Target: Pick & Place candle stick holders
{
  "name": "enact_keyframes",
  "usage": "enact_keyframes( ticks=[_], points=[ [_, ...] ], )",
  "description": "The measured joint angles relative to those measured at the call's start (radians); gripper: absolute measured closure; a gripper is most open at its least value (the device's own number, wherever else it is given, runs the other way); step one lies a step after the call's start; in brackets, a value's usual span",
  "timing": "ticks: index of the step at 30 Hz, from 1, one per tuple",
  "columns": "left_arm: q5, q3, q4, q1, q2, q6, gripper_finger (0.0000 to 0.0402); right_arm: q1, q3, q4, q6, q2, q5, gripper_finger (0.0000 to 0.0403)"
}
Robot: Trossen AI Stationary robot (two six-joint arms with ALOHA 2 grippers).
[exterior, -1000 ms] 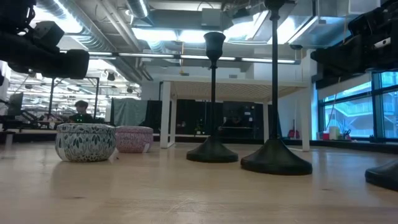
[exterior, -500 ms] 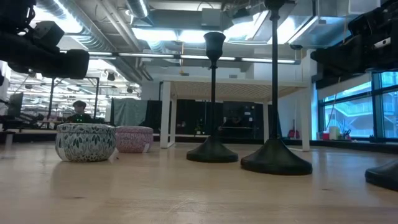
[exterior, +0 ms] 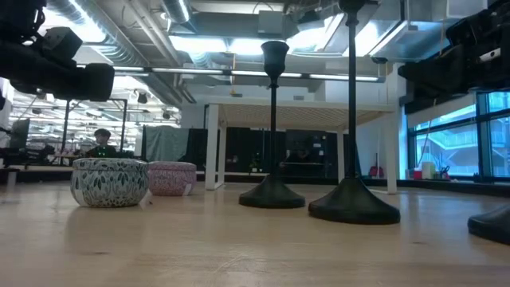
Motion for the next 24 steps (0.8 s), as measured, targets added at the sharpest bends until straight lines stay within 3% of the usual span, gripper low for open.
enact_keyframes(
  ticks=[5, 11, 13, 17, 20, 24],
  points=[
    [0.0, 0.0, 0.008, 0.0, 0.0, -0.018, 0.0398, 0.0, 0.0, 0.0, 0.0, 0.0, 0.0, 0.0402],
    [0.019, 0.0, 0.161, 0.067, 0.0, -0.17, 0.0398, 0.0, 0.0, 0.0, 0.0, 0.0, 0.0, 0.0402],
    [0.144, 0.0, 0.17, 0.1, 0.0, -0.197, 0.0398, 0.0, 0.0, 0.0, 0.0, 0.0, 0.0, 0.0402],
    [0.506, 0.0, 0.266, 0.189, 0.0, -0.126, 0.0398, 0.0, 0.0, 0.0, 0.0, 0.0, 0.0, 0.0402],
    [0.768, 0.0, 0.449, 0.264, 0.0, -0.026, 0.0398, 0.0, 0.0, 0.0, 0.0, 0.0, 0.0, 0.0402],
    [1.203, 0.0, 0.726, 0.349, 0.007, 0.08, 0.0398, 0.0, 0.0, 0.0, 0.0, 0.0, 0.0, 0.0402]
  ],
)
